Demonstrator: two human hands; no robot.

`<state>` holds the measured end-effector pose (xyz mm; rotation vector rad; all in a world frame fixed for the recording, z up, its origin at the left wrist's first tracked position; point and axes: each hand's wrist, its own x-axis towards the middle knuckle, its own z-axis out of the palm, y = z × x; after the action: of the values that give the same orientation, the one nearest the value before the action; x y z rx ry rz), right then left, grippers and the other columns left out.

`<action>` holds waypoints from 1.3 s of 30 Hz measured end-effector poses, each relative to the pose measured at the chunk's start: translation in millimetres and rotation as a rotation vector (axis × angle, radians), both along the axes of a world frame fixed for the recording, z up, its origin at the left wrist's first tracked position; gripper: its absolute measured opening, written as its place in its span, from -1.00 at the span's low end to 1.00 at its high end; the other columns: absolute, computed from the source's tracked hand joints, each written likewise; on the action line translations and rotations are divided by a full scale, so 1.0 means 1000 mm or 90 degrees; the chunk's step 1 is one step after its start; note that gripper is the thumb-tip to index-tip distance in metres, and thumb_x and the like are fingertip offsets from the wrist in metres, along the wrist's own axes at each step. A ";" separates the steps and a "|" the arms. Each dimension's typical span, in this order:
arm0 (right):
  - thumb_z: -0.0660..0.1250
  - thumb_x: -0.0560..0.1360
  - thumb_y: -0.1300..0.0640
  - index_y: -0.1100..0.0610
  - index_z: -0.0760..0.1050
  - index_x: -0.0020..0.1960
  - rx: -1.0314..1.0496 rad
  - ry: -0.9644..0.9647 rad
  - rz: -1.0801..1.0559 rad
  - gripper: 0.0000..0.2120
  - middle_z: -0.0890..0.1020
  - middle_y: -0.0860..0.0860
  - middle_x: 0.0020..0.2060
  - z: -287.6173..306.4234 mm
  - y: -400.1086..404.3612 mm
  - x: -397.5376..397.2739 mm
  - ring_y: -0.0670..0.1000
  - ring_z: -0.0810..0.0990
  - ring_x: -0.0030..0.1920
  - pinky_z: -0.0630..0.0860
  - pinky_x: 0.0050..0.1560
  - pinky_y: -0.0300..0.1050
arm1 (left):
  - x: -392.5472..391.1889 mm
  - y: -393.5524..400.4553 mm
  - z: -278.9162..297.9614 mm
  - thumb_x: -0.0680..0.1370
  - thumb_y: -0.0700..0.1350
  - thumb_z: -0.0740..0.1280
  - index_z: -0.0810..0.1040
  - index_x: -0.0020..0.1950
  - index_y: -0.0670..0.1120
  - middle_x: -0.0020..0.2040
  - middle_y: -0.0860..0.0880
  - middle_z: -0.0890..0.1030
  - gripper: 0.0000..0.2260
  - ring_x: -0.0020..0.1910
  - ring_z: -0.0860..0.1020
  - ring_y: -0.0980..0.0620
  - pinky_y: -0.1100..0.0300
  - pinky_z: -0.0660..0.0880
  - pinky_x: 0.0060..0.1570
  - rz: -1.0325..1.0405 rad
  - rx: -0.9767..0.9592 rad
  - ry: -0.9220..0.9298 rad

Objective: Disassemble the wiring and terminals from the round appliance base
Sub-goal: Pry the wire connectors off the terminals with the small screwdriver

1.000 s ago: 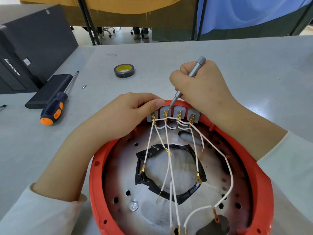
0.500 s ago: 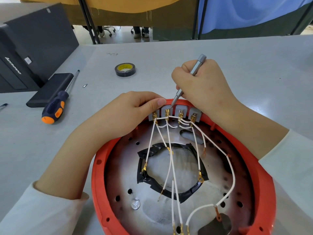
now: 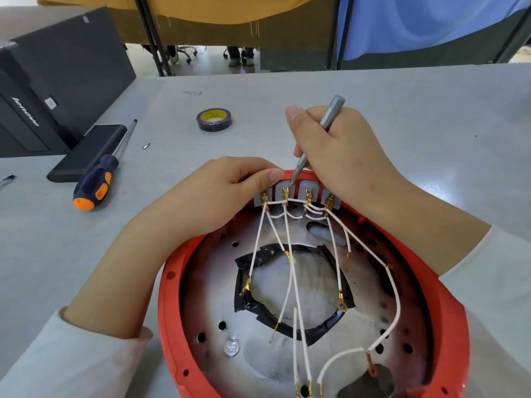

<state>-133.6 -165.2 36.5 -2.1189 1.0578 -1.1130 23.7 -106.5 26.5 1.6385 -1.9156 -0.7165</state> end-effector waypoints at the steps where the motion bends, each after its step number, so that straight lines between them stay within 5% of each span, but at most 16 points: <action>1: 0.11 0.63 -0.02 0.08 0.39 -0.39 0.004 0.000 0.002 -0.56 0.46 -0.26 -0.59 0.000 0.000 0.000 -0.21 0.47 -0.47 0.37 -0.40 -0.35 | 0.000 0.000 0.000 0.58 0.12 0.16 0.60 0.07 0.15 -0.06 0.21 0.65 -0.76 -0.03 0.55 0.28 0.38 0.40 0.03 -0.001 0.000 0.000; 6: 0.12 0.63 -0.02 0.06 0.39 -0.41 0.037 -0.010 0.020 -0.55 0.45 -0.24 -0.61 -0.001 -0.006 0.001 -0.24 0.45 -0.49 0.38 -0.43 -0.40 | 0.001 0.000 0.000 0.59 0.11 0.16 0.61 0.07 0.15 -0.07 0.23 0.65 -0.76 -0.04 0.54 0.29 0.40 0.40 0.01 0.000 0.000 -0.001; 10: 0.16 0.60 -0.02 0.06 0.43 -0.44 0.113 -0.023 0.020 -0.55 0.44 -0.12 -0.61 0.000 -0.015 0.003 -0.19 0.45 -0.49 0.50 -0.32 -0.25 | 0.001 0.000 0.001 0.59 0.11 0.15 0.59 0.04 0.18 -0.07 0.24 0.64 -0.78 -0.04 0.54 0.30 0.42 0.40 0.00 -0.002 0.000 -0.003; 15: 0.20 0.58 0.02 0.09 0.46 -0.42 0.201 -0.029 0.021 -0.59 0.47 -0.20 -0.63 0.001 -0.020 0.004 -0.29 0.49 -0.52 0.39 -0.48 -0.48 | 0.000 0.000 0.001 0.58 0.13 0.15 0.59 0.05 0.18 -0.07 0.21 0.65 -0.77 -0.04 0.55 0.26 0.35 0.43 0.02 0.000 0.003 -0.005; 23: 0.21 0.56 0.05 0.11 0.45 -0.39 0.297 -0.001 0.012 -0.64 0.42 -0.16 -0.68 0.004 -0.024 0.006 -0.23 0.39 -0.64 0.30 -0.59 -0.44 | -0.001 0.000 0.001 0.57 0.13 0.14 0.58 0.05 0.20 -0.05 0.22 0.64 -0.77 -0.01 0.54 0.27 0.34 0.43 0.05 -0.001 0.003 -0.008; 30: 0.20 0.56 0.06 0.10 0.46 -0.41 0.257 -0.013 -0.016 -0.63 0.43 -0.14 -0.68 0.004 -0.021 0.007 -0.20 0.39 -0.62 0.33 -0.57 -0.41 | 0.000 0.000 0.001 0.58 0.13 0.15 0.59 0.07 0.20 -0.04 0.23 0.64 -0.77 -0.02 0.54 0.30 0.43 0.40 0.00 -0.001 0.002 -0.006; 35: 0.18 0.59 0.03 0.06 0.44 -0.45 0.106 -0.039 0.001 -0.56 0.44 -0.10 -0.58 0.000 -0.012 0.004 -0.16 0.49 -0.44 0.51 -0.25 -0.19 | 0.000 0.000 0.000 0.57 0.14 0.15 0.59 0.05 0.20 -0.06 0.24 0.64 -0.77 -0.02 0.54 0.30 0.41 0.41 0.01 0.001 0.002 0.000; 39: 0.20 0.58 0.05 0.09 0.45 -0.44 0.143 -0.018 -0.005 -0.58 0.45 -0.10 -0.60 0.002 -0.014 0.005 -0.20 0.45 -0.51 0.46 -0.40 -0.31 | 0.000 0.000 0.000 0.58 0.13 0.15 0.58 0.05 0.21 -0.05 0.23 0.64 -0.79 -0.02 0.54 0.30 0.41 0.40 0.02 -0.001 0.002 -0.004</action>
<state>-128.6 -179.2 38.3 -1.9201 1.1226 -0.9749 23.8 -106.5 26.6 1.6432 -1.9219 -0.7163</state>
